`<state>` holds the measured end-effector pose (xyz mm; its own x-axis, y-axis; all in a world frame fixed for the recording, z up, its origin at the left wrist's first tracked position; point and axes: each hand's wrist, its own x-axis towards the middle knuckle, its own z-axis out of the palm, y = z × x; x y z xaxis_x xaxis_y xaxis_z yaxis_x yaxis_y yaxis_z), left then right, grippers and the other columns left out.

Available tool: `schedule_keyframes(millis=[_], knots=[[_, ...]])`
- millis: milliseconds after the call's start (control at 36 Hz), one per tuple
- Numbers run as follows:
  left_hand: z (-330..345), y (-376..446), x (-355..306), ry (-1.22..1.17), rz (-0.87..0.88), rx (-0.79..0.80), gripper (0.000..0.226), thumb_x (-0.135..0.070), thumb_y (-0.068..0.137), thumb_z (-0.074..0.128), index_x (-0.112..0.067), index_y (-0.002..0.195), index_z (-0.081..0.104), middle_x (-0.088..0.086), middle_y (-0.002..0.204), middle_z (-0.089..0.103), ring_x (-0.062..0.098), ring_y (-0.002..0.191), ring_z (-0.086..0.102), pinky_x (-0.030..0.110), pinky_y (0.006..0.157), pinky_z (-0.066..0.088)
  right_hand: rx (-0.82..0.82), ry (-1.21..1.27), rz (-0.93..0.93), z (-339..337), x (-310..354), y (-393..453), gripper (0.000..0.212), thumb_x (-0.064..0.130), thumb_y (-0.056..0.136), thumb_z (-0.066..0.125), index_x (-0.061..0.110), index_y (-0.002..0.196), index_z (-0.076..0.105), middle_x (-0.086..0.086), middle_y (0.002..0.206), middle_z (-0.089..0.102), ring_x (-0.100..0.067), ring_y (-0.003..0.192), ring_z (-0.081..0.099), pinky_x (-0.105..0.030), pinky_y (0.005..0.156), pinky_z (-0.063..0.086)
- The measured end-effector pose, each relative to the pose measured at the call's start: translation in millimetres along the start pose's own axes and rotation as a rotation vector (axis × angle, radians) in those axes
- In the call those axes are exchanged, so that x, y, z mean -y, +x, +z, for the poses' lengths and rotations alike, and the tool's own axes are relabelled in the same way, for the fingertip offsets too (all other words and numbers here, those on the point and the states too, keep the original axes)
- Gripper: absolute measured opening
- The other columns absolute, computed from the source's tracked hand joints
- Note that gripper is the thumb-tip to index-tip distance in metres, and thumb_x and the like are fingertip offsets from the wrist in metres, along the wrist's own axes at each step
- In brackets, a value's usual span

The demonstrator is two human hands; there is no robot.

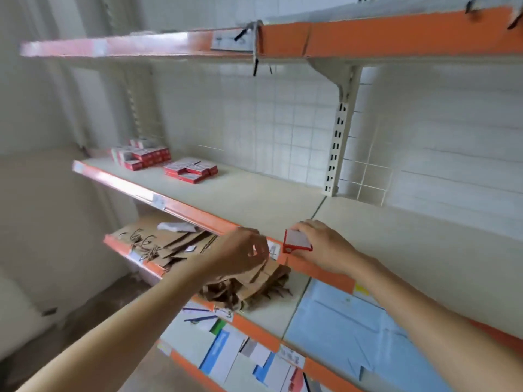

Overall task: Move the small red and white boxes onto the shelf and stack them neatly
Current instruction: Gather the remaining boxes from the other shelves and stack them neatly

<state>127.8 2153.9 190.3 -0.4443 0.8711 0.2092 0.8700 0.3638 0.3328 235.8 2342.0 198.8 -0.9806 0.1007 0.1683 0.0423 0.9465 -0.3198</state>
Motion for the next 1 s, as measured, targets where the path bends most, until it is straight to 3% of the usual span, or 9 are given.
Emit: schedule_keyframes(millis=[111,222,389,500,611,722,833,1000], knots=[[-34,-34,66,0.038,-0.069,-0.019,0.011,-0.016,0.087,0.061,-0.015,0.089,0.072,-0.001,0.088,0.068,0.012,0.074,0.062,0.024,0.067,0.051,-0.003,0.005,-0.079,39,50,54,0.049,0.036,0.084,0.065,0.018,0.127,0.049,-0.001,0.122,0.053,-0.019,0.117,0.047,-0.029,0.094,0.039],[-55,-63,120,0.05,-0.113,0.01,0.013,-0.018,0.089,0.06,-0.014,0.093,0.071,-0.004,0.091,0.068,0.006,0.076,0.059,0.015,0.067,0.048,0.053,0.009,-0.097,67,90,95,0.052,0.034,0.088,0.061,0.017,0.133,0.043,0.001,0.132,0.047,-0.016,0.123,0.041,-0.026,0.096,0.036],[-66,-79,172,0.022,-0.142,-0.035,0.013,-0.017,0.089,0.06,-0.012,0.093,0.071,-0.002,0.091,0.066,0.01,0.078,0.06,0.03,0.073,0.053,0.021,0.033,-0.117,84,117,148,0.051,0.037,0.088,0.061,0.018,0.132,0.044,0.001,0.13,0.048,-0.014,0.118,0.044,-0.022,0.089,0.037],[-62,-69,197,0.011,-0.143,-0.067,0.012,-0.018,0.089,0.059,-0.013,0.091,0.071,-0.004,0.089,0.066,0.008,0.075,0.059,0.03,0.071,0.053,-0.013,0.046,-0.102,89,113,182,0.049,0.034,0.087,0.062,0.017,0.13,0.046,0.0,0.127,0.05,-0.016,0.115,0.044,-0.024,0.087,0.036],[-64,-44,219,0.007,-0.138,-0.082,0.013,-0.019,0.09,0.059,-0.013,0.091,0.071,-0.004,0.088,0.064,0.006,0.073,0.054,0.019,0.067,0.047,-0.036,0.067,-0.084,94,100,222,0.047,0.031,0.086,0.065,0.016,0.127,0.049,-0.001,0.124,0.052,-0.016,0.114,0.045,-0.022,0.085,0.033],[-76,-10,245,0.029,-0.152,-0.093,0.012,-0.023,0.088,0.06,-0.017,0.092,0.07,-0.002,0.091,0.066,0.009,0.075,0.058,0.03,0.072,0.05,-0.021,0.07,-0.062,99,83,267,0.046,0.03,0.085,0.066,0.015,0.126,0.051,-0.003,0.123,0.054,-0.019,0.117,0.045,-0.023,0.089,0.032],[-88,23,263,0.027,-0.12,-0.095,0.013,-0.019,0.089,0.06,-0.015,0.096,0.07,-0.001,0.094,0.066,0.009,0.078,0.061,0.025,0.073,0.051,-0.127,0.12,0.023,102,67,301,0.049,0.029,0.085,0.065,0.014,0.129,0.051,-0.008,0.123,0.054,-0.024,0.117,0.045,-0.028,0.092,0.034],[-71,63,279,0.008,-0.066,-0.153,0.019,-0.018,0.088,0.062,-0.015,0.105,0.068,0.0,0.098,0.064,0.009,0.075,0.06,0.03,0.075,0.052,-0.081,0.167,0.05,126,39,304,0.053,0.034,0.087,0.063,0.022,0.136,0.047,-0.004,0.123,0.05,-0.024,0.116,0.041,-0.024,0.095,0.029]])
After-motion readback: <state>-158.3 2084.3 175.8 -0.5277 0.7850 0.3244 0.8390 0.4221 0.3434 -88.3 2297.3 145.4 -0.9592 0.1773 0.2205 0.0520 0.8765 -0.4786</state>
